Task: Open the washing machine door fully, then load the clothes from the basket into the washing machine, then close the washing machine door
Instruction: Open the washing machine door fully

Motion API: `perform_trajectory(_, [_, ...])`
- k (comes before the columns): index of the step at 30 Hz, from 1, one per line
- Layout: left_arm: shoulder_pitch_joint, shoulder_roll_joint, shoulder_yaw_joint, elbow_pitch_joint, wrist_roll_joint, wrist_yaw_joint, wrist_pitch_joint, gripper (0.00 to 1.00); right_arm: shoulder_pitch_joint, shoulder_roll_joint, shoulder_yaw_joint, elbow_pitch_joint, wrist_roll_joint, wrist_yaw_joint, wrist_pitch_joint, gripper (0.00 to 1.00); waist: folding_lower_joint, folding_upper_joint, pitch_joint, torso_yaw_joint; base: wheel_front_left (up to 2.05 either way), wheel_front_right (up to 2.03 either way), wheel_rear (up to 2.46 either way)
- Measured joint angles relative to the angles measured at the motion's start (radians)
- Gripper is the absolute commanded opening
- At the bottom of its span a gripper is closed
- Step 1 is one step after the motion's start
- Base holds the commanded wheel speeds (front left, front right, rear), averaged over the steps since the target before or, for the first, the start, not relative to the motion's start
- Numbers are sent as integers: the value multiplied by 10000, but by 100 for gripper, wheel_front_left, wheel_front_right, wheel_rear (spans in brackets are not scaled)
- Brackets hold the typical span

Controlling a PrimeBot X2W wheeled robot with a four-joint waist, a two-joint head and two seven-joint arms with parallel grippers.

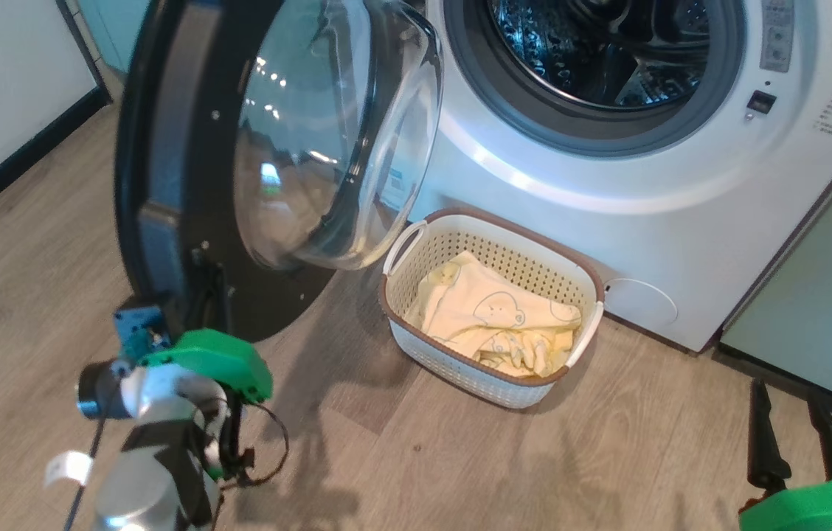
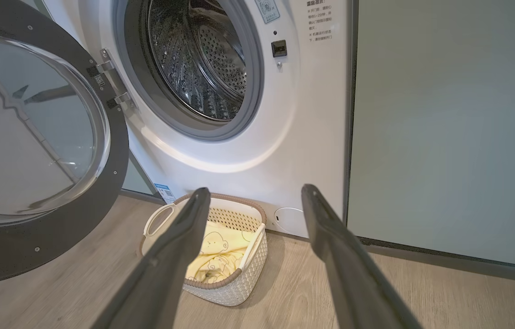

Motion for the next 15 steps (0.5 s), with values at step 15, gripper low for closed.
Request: perform_trajectory(15, [-1525,58,1793,968,104,-257,-13,0,-505,-372,251,-52,2,0,-2,100,0,0,872,-16,0,0,0])
